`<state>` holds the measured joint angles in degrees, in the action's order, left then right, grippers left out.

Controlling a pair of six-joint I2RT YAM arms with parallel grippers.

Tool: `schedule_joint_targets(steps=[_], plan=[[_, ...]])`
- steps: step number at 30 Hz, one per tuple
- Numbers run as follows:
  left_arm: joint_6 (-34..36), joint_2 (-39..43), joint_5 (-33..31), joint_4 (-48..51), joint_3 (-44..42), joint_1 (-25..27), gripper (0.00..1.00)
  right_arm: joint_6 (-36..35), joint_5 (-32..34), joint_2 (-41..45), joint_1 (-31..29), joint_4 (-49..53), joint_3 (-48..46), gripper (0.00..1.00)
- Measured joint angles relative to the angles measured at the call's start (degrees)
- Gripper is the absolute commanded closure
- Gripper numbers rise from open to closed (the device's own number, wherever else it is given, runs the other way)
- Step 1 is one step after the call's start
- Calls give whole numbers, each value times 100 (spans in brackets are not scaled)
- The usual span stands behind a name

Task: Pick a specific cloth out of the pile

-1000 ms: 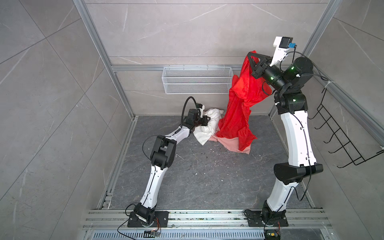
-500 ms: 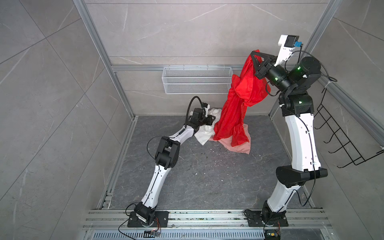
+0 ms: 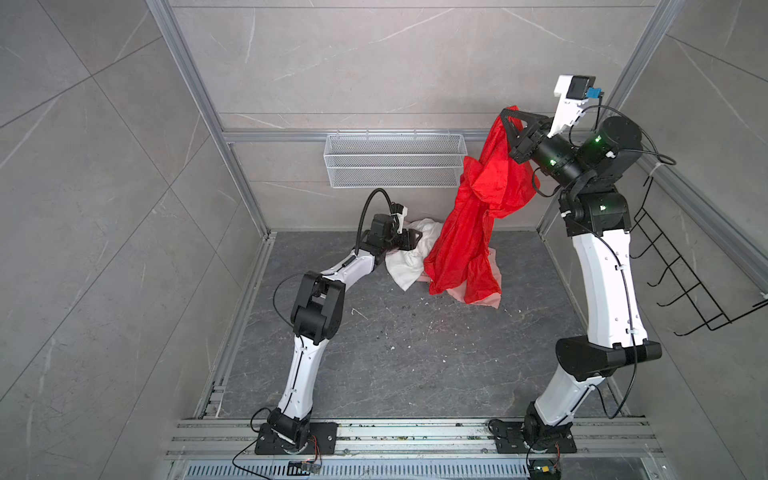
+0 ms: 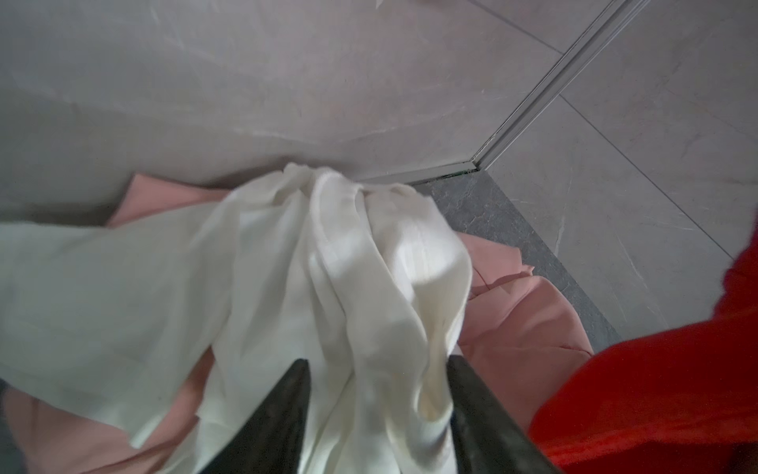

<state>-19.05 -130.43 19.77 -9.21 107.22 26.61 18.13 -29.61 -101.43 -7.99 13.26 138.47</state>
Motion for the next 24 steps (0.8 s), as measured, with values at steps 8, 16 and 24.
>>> schedule_joint_targets(steps=[8, 16, 24], plan=[[9, 599, 13, -280, -546, -17, 34, 0, -4, 330, 0, -2, -254, 100], [59, 1792, 26, -686, -2354, 15, 34, 2, -70, 387, 0, 42, -278, 100], [173, 3008, 17, -892, -3595, 118, 34, 131, -264, 782, -9, 192, -704, 100]])
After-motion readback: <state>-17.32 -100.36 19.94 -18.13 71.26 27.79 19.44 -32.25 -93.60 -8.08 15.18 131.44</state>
